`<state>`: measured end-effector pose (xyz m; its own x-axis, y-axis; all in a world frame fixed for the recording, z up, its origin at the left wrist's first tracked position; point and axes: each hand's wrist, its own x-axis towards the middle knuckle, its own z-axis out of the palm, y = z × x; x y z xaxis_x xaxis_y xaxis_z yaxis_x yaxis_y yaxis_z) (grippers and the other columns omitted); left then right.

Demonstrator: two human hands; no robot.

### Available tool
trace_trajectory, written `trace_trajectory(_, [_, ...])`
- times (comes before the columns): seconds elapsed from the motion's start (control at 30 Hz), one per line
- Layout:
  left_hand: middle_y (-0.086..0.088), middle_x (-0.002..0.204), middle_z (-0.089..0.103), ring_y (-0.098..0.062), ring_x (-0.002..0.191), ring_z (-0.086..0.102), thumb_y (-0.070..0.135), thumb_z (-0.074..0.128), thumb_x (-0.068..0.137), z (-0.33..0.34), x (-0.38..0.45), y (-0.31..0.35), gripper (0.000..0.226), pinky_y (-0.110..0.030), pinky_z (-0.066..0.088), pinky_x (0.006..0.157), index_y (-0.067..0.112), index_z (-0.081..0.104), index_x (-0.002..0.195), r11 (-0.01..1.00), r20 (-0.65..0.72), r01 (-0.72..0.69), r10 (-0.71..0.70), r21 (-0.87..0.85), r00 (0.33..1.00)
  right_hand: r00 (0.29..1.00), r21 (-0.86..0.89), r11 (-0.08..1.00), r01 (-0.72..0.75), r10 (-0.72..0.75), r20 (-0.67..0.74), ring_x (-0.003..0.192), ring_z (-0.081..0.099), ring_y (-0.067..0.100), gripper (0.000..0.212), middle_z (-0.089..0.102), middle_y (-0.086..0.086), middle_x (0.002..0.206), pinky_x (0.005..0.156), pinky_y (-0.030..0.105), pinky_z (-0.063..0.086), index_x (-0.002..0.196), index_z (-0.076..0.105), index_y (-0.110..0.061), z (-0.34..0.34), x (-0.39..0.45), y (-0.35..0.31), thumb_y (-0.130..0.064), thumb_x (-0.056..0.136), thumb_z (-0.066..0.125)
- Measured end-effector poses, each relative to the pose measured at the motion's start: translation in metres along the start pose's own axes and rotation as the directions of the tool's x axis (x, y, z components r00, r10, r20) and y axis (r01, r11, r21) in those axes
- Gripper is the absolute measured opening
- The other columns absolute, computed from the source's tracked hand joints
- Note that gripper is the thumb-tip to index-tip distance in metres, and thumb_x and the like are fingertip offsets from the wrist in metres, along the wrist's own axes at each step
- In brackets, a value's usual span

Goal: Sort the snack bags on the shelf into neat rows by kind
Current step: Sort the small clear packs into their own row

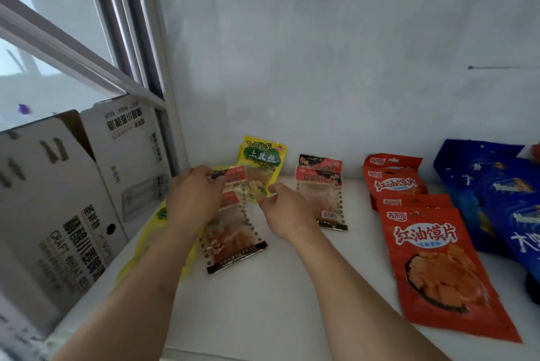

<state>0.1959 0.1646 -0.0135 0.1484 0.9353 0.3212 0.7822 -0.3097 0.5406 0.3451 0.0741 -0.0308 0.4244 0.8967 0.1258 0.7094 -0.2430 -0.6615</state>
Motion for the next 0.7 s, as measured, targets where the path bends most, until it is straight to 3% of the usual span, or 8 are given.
trace_trajectory(0.1, [-0.013, 0.133, 0.060, -0.036, 0.124, 0.051, 0.058, 0.046, 0.092, -0.003, 0.006, -0.020, 0.056, -0.045, 0.042, 0.105, 0.019, 0.064, 0.128, 0.999, 0.103, 0.007, -0.013, 0.051, 0.995, 0.999, 0.092, 0.995, -0.043, 0.041, 0.027, 0.120, 0.058, 0.029, 0.039, 0.064, 0.007, 0.131, 0.080, 0.028, 0.039, 0.133, 0.058, -0.019, 0.007, 0.000, -0.011, -0.041, 0.101, 0.049])
trace_trajectory(0.2, [-0.008, 0.138, 0.057, -0.035, 0.127, 0.049, 0.082, 0.030, 0.077, -0.005, 0.004, -0.034, 0.082, -0.049, 0.041, 0.105, 0.027, 0.060, 0.131, 0.986, 0.256, -0.028, -0.015, 0.164, 0.967, 0.994, 0.171, 0.979, -0.109, 0.102, 0.051, 0.120, 0.057, 0.029, 0.042, 0.062, 0.006, 0.132, 0.084, 0.031, 0.041, 0.132, 0.058, -0.017, 0.016, 0.003, -0.024, -0.043, 0.101, 0.048])
trace_trajectory(0.33, [0.000, 0.161, 0.031, -0.032, 0.142, 0.034, 0.092, 0.037, 0.072, 0.002, -0.004, -0.049, 0.099, -0.052, 0.034, 0.112, 0.035, 0.034, 0.152, 0.981, 0.388, -0.056, -0.022, 0.188, 0.921, 0.983, 0.252, 0.950, -0.185, 0.174, 0.067, 0.122, 0.056, 0.029, 0.045, 0.060, 0.008, 0.135, 0.091, 0.032, 0.042, 0.135, 0.057, -0.011, 0.024, 0.012, -0.037, -0.040, 0.102, 0.048])
trace_trajectory(0.43, [0.001, 0.167, 0.015, -0.032, 0.148, 0.022, 0.090, 0.042, 0.072, 0.008, -0.006, -0.051, 0.101, -0.050, 0.024, 0.117, 0.035, 0.025, 0.156, 0.976, 0.395, -0.108, 0.025, 0.189, 0.918, 0.973, 0.289, 0.929, -0.232, 0.225, 0.060, 0.113, 0.059, 0.029, 0.043, 0.064, 0.010, 0.127, 0.085, 0.030, 0.044, 0.128, 0.061, -0.008, 0.031, 0.022, -0.037, -0.040, 0.100, 0.052])
trace_trajectory(0.57, [0.000, 0.167, 0.015, -0.030, 0.150, 0.019, 0.089, 0.039, 0.076, 0.011, -0.009, -0.051, 0.100, -0.049, 0.020, 0.118, 0.032, 0.024, 0.156, 0.976, 0.370, -0.125, 0.051, 0.179, 0.928, 0.968, 0.361, 0.898, -0.251, 0.242, 0.071, 0.098, 0.064, 0.024, 0.035, 0.070, 0.008, 0.111, 0.079, 0.030, 0.048, 0.117, 0.068, -0.009, 0.037, 0.031, -0.035, -0.035, 0.095, 0.063])
trace_trajectory(0.7, [0.000, 0.163, 0.027, -0.028, 0.146, 0.029, 0.088, 0.037, 0.078, 0.011, -0.011, -0.050, 0.096, -0.046, 0.026, 0.117, 0.029, 0.032, 0.153, 0.976, 0.298, -0.147, 0.094, 0.160, 0.950, 0.960, 0.453, 0.846, -0.280, 0.247, 0.132, 0.102, 0.070, 0.030, 0.025, 0.074, 0.012, 0.110, 0.095, 0.045, 0.055, 0.109, 0.074, -0.008, 0.035, 0.028, -0.030, -0.027, 0.093, 0.068])
